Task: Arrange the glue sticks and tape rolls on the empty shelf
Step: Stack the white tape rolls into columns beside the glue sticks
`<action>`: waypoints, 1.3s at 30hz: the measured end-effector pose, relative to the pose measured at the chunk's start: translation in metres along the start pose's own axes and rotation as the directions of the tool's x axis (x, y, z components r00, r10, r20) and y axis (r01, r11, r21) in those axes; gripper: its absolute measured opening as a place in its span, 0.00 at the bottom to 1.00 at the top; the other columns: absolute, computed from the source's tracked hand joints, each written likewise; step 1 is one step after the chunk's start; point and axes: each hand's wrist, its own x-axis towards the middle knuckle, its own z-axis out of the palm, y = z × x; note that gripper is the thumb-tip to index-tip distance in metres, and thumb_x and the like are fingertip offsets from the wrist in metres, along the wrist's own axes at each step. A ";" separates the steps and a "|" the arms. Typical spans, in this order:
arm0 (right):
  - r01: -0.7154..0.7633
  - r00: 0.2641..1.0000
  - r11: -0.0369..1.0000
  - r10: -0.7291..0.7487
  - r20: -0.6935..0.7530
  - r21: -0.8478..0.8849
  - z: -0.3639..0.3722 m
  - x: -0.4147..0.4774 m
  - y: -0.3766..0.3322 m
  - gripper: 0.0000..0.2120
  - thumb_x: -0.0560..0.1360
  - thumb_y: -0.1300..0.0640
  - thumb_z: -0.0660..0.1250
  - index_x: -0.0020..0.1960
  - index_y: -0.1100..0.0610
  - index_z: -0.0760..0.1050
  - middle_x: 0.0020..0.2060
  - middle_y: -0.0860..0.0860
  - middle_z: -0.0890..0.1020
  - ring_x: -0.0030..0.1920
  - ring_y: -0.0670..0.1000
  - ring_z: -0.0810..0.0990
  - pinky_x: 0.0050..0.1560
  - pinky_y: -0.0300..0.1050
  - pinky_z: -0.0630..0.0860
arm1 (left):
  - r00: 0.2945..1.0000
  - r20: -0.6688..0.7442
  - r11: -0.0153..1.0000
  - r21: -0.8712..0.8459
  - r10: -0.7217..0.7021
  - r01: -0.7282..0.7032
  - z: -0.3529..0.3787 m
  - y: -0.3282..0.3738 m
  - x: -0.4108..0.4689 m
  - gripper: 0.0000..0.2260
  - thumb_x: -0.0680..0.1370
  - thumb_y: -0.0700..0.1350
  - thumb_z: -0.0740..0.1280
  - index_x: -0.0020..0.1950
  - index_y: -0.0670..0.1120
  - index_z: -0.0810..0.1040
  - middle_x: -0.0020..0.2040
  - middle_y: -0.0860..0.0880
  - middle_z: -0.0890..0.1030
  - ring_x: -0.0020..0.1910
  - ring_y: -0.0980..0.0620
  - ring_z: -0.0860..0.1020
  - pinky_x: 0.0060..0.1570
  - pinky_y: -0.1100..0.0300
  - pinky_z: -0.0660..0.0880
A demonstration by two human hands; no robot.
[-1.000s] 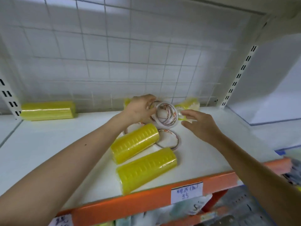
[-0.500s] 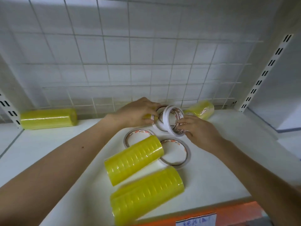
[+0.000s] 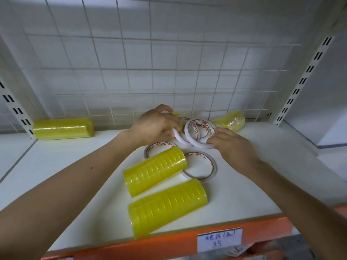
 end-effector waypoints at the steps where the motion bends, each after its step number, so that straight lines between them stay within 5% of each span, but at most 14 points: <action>1: -0.028 0.999 1.000 0.028 -0.016 0.009 -0.003 -0.002 -0.002 0.15 0.59 0.68 0.68 0.41 0.53 0.80 0.37 0.46 0.83 0.47 0.50 0.83 0.38 0.34 0.75 | 0.999 0.004 0.999 -0.003 -0.038 0.038 -0.003 0.004 -0.001 0.09 0.73 0.48 0.68 0.51 0.49 0.82 0.56 0.54 0.81 0.65 0.46 0.69 0.52 0.54 0.72; 6: -0.106 0.982 0.985 0.125 -0.143 0.134 -0.022 0.001 -0.013 0.07 0.66 0.62 0.67 0.42 0.57 0.82 0.36 0.52 0.84 0.39 0.53 0.83 0.38 0.38 0.72 | 0.984 -0.033 0.985 -0.009 -0.174 0.174 -0.017 0.014 -0.013 0.09 0.73 0.46 0.69 0.53 0.50 0.81 0.56 0.54 0.80 0.64 0.51 0.68 0.55 0.58 0.68; 12: -0.133 0.983 0.955 0.161 -0.085 0.265 -0.042 0.019 -0.041 0.12 0.72 0.59 0.60 0.49 0.60 0.81 0.43 0.57 0.84 0.46 0.60 0.81 0.45 0.53 0.78 | 0.955 -0.125 0.962 -0.093 -0.269 0.258 -0.037 0.011 -0.048 0.08 0.69 0.43 0.73 0.47 0.45 0.83 0.47 0.46 0.83 0.55 0.44 0.75 0.54 0.54 0.70; 20: -0.052 0.998 0.942 0.062 -0.019 0.330 -0.042 0.067 -0.118 0.10 0.73 0.58 0.64 0.50 0.58 0.82 0.47 0.54 0.84 0.50 0.56 0.81 0.49 0.48 0.76 | 0.884 -0.257 0.920 -0.064 -0.389 0.387 -0.078 -0.018 -0.139 0.08 0.67 0.41 0.74 0.45 0.43 0.83 0.44 0.44 0.83 0.48 0.41 0.77 0.50 0.53 0.72; 33: 0.101 0.993 0.909 -0.118 0.017 0.404 -0.013 0.167 -0.399 0.10 0.76 0.58 0.63 0.54 0.54 0.80 0.53 0.52 0.82 0.56 0.56 0.77 0.53 0.49 0.74 | 0.734 -0.332 0.773 0.021 -0.593 0.634 -0.186 -0.111 -0.418 0.09 0.69 0.45 0.73 0.47 0.45 0.82 0.45 0.47 0.83 0.48 0.41 0.78 0.49 0.48 0.74; 39: 0.137 0.982 0.888 -0.179 0.055 0.440 -0.004 0.206 -0.509 0.11 0.76 0.57 0.62 0.56 0.52 0.78 0.56 0.48 0.81 0.58 0.51 0.76 0.52 0.41 0.67 | 0.655 -0.372 0.706 -0.005 -0.658 0.708 -0.229 -0.140 -0.514 0.08 0.70 0.44 0.73 0.48 0.44 0.83 0.47 0.47 0.83 0.51 0.43 0.76 0.52 0.53 0.71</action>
